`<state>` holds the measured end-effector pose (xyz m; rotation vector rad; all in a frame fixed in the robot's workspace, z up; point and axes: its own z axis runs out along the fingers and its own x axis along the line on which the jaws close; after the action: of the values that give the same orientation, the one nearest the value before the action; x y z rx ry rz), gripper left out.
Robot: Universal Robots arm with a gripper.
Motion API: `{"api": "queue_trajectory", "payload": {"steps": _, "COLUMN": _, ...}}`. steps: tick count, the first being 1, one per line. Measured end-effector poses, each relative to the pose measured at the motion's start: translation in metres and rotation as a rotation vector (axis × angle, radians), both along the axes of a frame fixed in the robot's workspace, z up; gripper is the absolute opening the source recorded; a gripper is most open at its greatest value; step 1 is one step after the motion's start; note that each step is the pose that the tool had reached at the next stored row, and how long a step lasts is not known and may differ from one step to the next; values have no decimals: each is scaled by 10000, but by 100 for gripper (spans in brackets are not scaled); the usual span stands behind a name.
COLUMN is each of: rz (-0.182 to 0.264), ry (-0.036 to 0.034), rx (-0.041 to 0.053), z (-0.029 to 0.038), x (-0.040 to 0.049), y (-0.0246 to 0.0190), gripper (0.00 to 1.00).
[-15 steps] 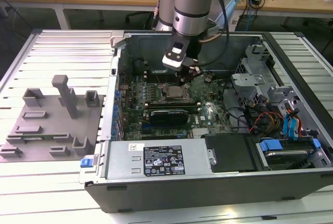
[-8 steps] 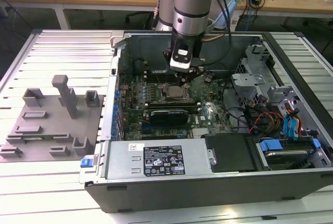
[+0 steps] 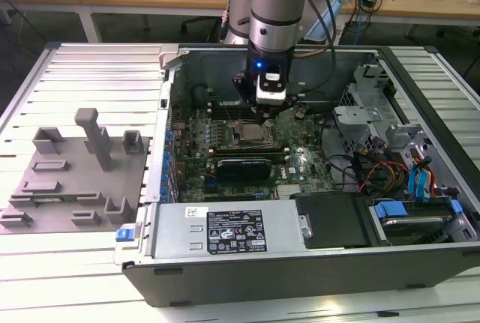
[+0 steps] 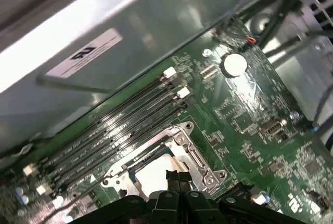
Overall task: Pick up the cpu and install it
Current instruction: 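Close the cpu cover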
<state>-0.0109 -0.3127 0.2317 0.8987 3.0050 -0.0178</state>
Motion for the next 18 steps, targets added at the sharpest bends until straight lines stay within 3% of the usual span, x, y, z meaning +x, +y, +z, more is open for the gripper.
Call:
{"api": "queue_trajectory", "payload": {"steps": 11, "rz": 2620, "ry": 0, "rx": 0, "z": -7, "x": 0, "y": 0, "gripper": 11}}
{"api": "queue_trajectory", "payload": {"steps": 13, "rz": 3258, "ry": 0, "rx": 0, "z": -9, "x": 0, "y": 0, "gripper": 11}}
{"api": "queue_trajectory", "payload": {"steps": 18, "rz": 4311, "ry": -1, "rx": 0, "z": -14, "x": 0, "y": 0, "gripper": 11}}
